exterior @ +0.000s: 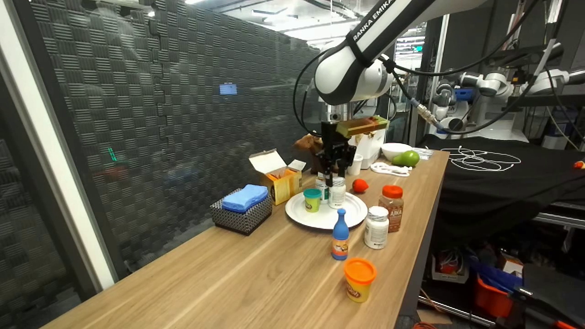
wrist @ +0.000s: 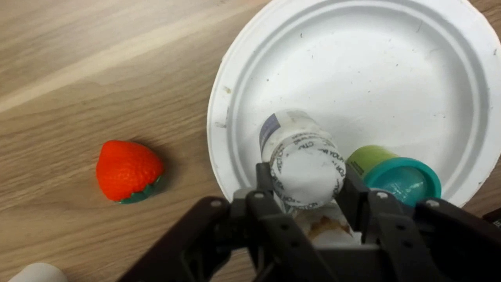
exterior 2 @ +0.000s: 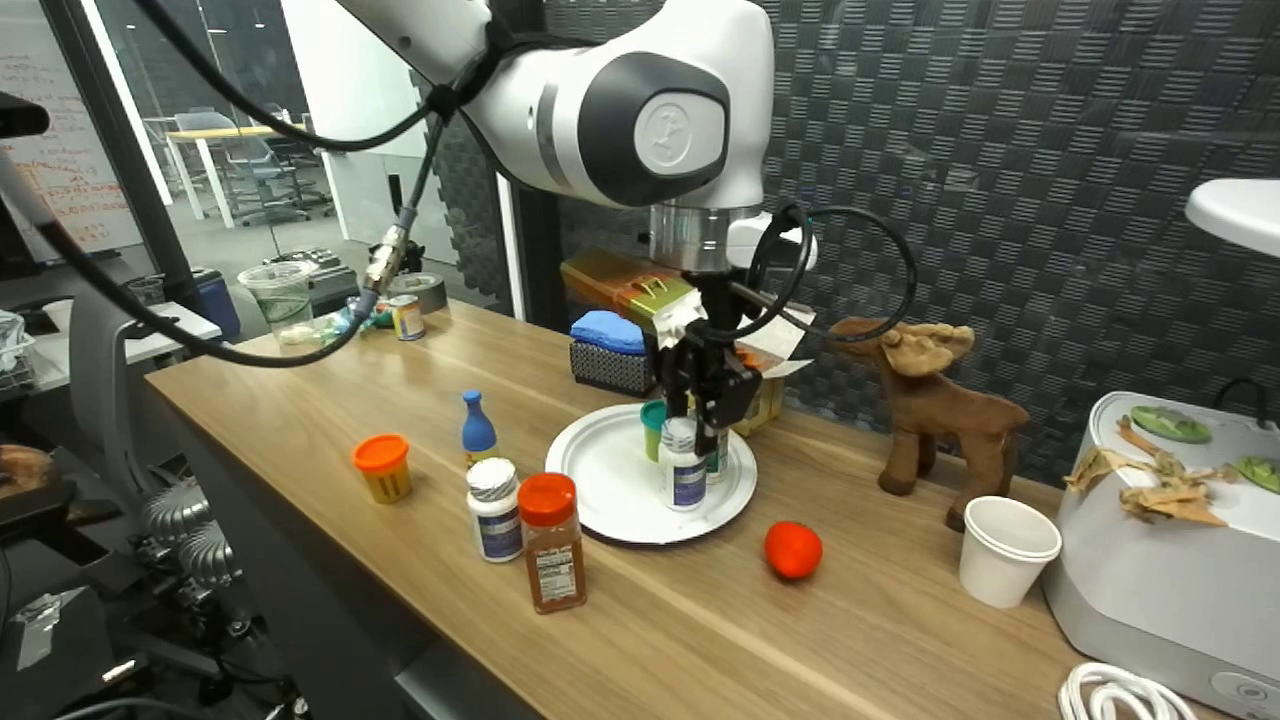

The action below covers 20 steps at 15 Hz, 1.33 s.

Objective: Pick up all the objects surrounding the white plate and arrange them on the plate

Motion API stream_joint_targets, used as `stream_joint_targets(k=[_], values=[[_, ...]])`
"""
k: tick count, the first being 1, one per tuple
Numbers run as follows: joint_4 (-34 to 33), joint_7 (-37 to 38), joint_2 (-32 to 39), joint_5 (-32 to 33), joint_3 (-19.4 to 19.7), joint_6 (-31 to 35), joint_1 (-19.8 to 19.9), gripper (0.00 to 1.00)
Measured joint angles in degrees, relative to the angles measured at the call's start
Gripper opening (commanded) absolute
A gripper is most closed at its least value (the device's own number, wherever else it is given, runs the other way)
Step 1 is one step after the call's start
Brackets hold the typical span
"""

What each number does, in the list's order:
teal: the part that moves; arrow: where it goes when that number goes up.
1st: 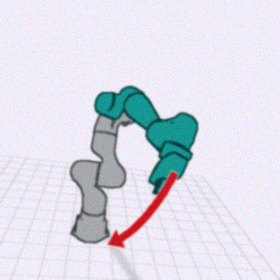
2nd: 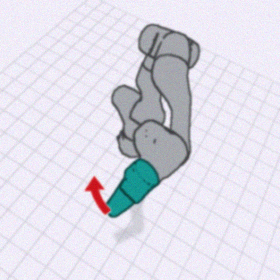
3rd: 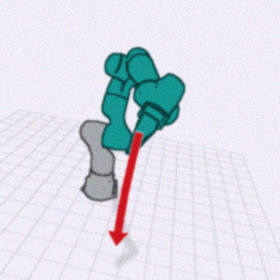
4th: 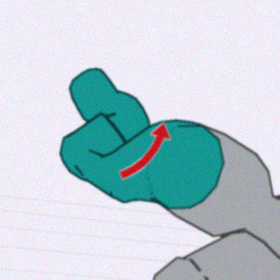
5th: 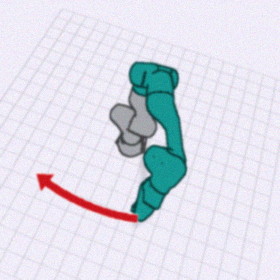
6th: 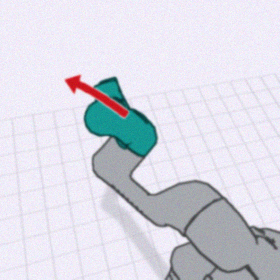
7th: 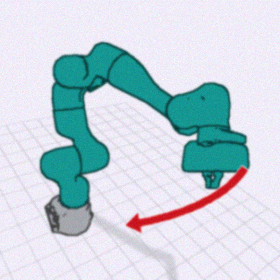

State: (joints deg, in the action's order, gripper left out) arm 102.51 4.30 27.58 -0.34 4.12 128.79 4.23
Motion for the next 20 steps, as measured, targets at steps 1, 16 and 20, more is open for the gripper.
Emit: stream_joint_targets(k=[1,16,20], values=[[-0.06,-0.19,0.18,0.16,0.01,0.0,0.0,0.19],[8.3,6.61,-6.91,6.45,0.62,2.2,-3.15,1.0],[19.48,12.08,-16.55,4.43,0.6,6.64,-3.45,1.0]])
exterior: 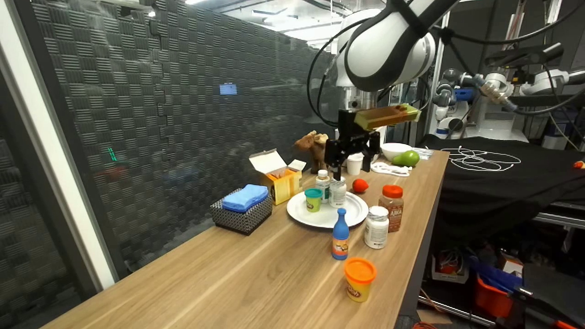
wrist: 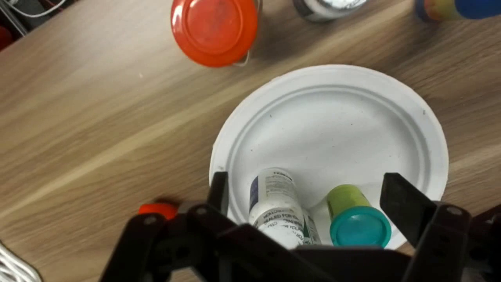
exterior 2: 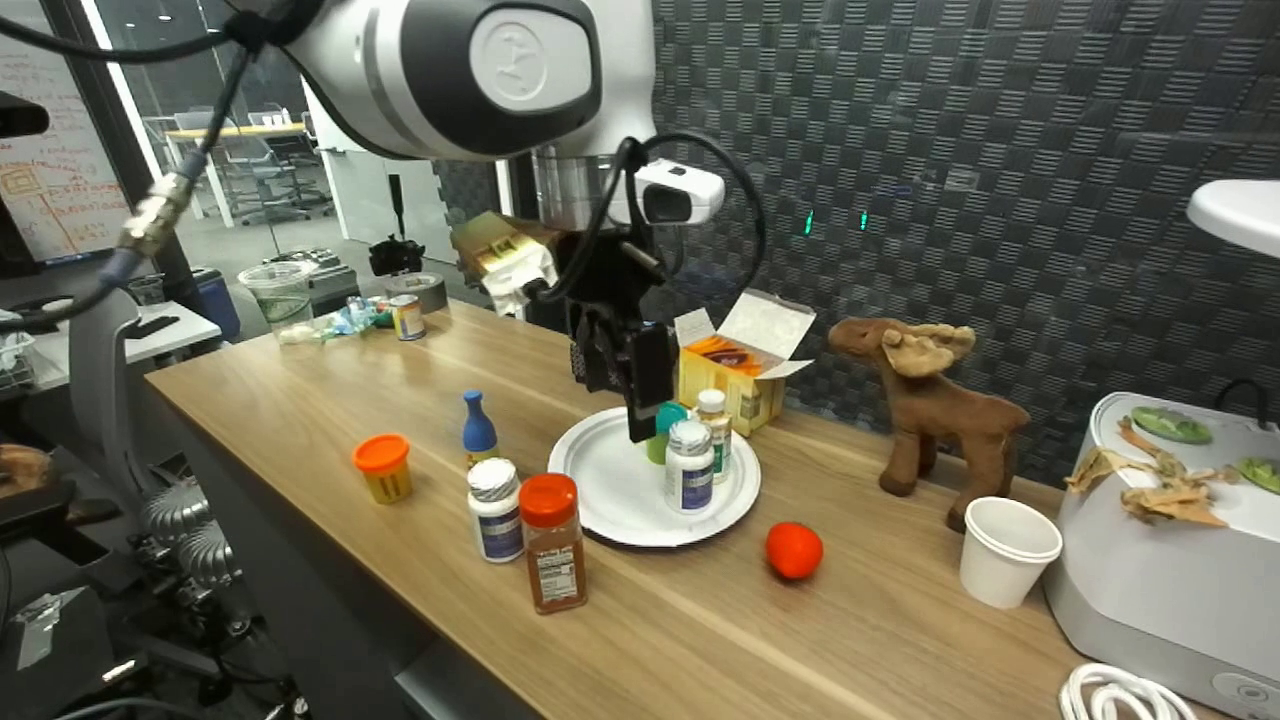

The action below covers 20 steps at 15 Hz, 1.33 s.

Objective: Pick up all the objects surrounding the white plate and arrange them on the plate

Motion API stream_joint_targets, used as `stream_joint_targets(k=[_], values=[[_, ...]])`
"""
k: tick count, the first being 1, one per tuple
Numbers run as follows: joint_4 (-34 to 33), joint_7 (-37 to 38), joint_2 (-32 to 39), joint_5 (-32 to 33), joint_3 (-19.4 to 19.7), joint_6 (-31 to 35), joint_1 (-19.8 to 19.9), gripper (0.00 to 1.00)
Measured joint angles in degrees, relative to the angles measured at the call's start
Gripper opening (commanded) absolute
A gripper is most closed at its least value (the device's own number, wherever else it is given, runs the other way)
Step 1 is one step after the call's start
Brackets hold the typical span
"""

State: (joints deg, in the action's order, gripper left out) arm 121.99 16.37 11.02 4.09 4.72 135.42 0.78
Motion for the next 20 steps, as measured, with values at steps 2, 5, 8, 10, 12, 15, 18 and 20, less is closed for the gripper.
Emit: stream_joint_targets(k=[2,5,8,10,12,15,18,20], values=[[5.07,1.79,-4.26,-1.1,0.15,2.55,0.34,1.0],[10.77,4.04,-8.66,-1.19,0.49,5.41,1.3,1.0],[14.17,5.62,-10.98,-1.14,0.61,6.1,2.38,1.0],[15.49,6.7,-11.63,-0.92,0.61,6.1,2.94,1.0],[16.3,7.65,-11.74,-0.82,0.61,6.1,3.26,1.0],[16.9,8.06,-11.52,-0.9,0.61,6.02,3.48,1.0],[16.92,8.21,-10.74,-1.05,0.61,5.84,3.69,1.0],[16.92,8.29,-10.29,-1.23,0.62,5.74,3.84,0.96]])
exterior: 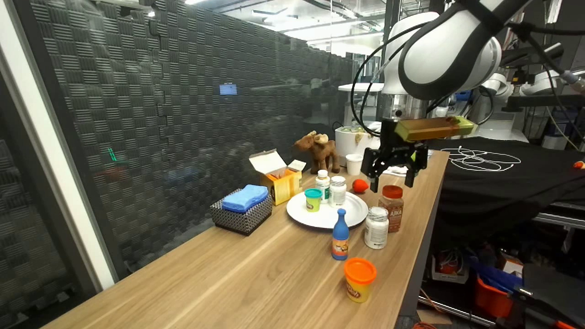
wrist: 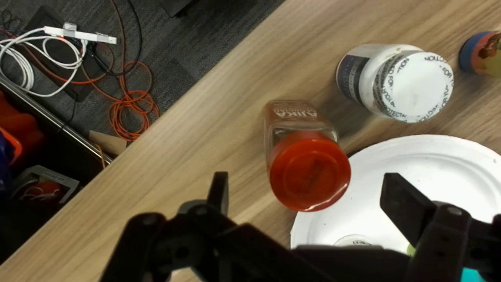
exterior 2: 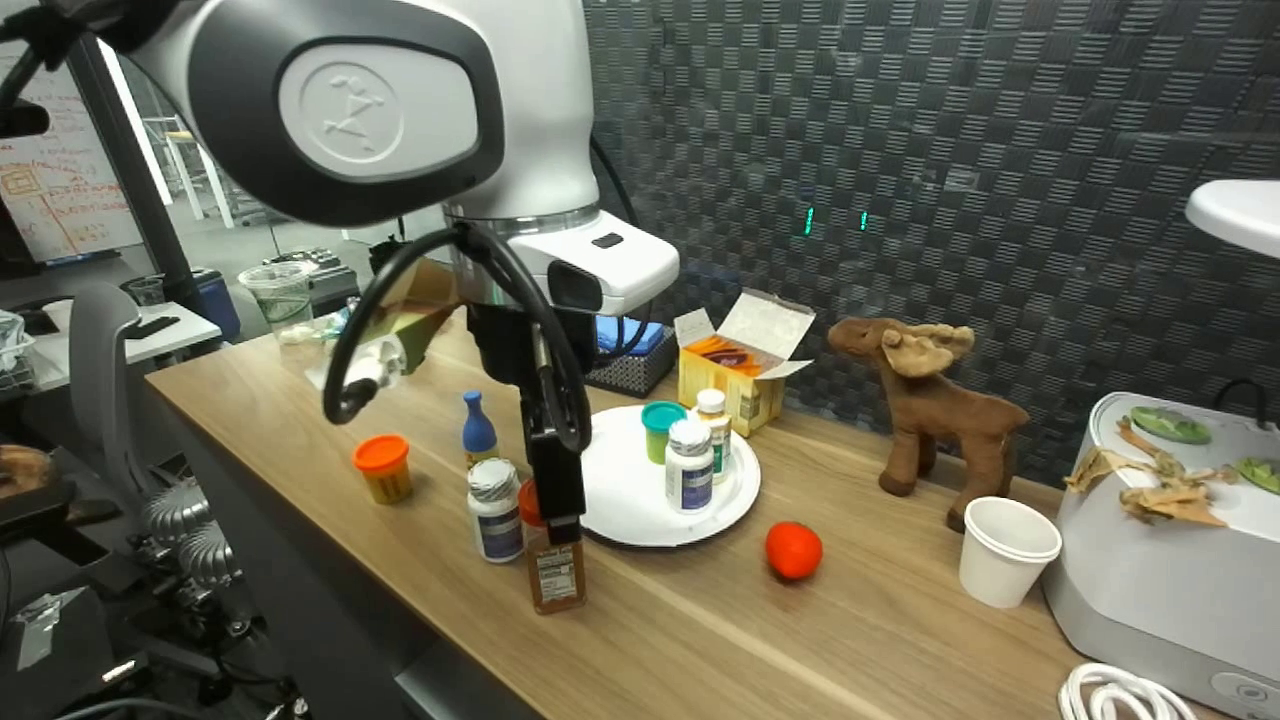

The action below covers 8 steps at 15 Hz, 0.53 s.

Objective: Pick up all the objects surrounding the white plate and arrange them on the plate

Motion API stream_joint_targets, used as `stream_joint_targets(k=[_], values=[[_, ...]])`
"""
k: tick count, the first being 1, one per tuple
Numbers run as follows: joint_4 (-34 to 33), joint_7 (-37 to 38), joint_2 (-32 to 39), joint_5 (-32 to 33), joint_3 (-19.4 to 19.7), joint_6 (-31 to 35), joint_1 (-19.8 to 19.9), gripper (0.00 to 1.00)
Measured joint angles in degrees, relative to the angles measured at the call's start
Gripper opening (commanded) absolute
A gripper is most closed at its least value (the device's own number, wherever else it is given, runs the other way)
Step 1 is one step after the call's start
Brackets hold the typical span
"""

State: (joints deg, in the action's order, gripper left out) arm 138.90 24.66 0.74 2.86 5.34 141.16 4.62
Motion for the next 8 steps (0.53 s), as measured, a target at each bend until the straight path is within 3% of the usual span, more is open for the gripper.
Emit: stream_joint_targets(k=[1,4,8], values=[[-0.01,0.0,0.22,-0.32,0.0,-0.08,0.07,0.75],[-0.09,-0.02,1.03,-1.93,0.0,-0.54,0.21,0.64],[-0.17,0.15,1.31,-2.24,0.0,-1.92,0.21,0.31]])
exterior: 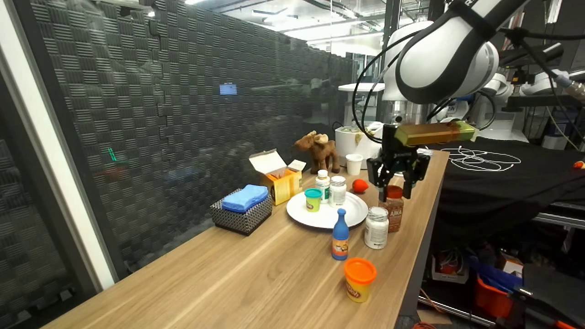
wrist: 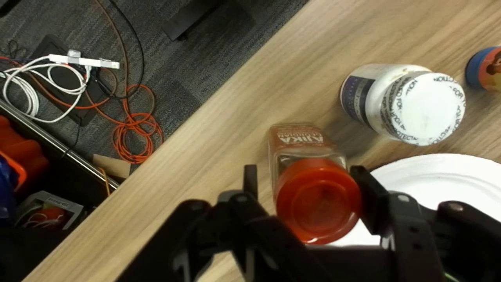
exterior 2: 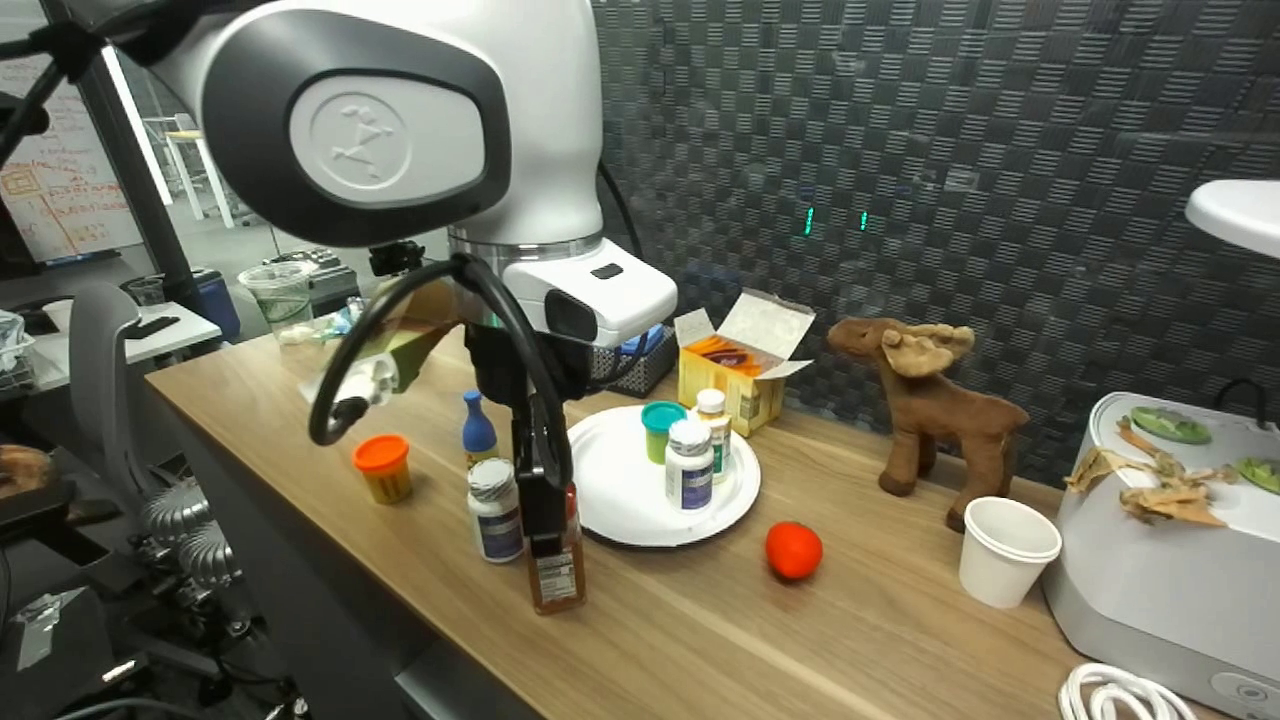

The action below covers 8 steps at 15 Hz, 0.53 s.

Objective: Pick up all the objects surrounding the white plate and arrange them on the plate

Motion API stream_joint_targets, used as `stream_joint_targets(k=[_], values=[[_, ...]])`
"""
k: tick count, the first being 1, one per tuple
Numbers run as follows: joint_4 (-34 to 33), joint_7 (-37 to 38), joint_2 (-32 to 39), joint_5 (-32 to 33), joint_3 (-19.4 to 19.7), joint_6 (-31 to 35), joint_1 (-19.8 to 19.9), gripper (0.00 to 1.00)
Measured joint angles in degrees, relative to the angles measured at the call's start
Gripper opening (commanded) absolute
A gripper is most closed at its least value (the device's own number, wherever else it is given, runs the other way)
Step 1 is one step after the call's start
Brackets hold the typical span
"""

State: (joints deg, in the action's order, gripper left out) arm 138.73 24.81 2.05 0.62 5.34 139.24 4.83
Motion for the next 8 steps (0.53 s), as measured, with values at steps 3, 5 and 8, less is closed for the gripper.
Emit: stream_joint_targets(k=[3,5,8], values=[[-0.09,1.1,-0.57,0.11,0.0,-0.91,-0.01,0.24],[-0.11,2.17,-1.44,0.5,-0.01,-1.84,-0.01,0.24],[-0.45,3.84,-3.76,2.61,-0.33,-3.88,-0.05,0.24]])
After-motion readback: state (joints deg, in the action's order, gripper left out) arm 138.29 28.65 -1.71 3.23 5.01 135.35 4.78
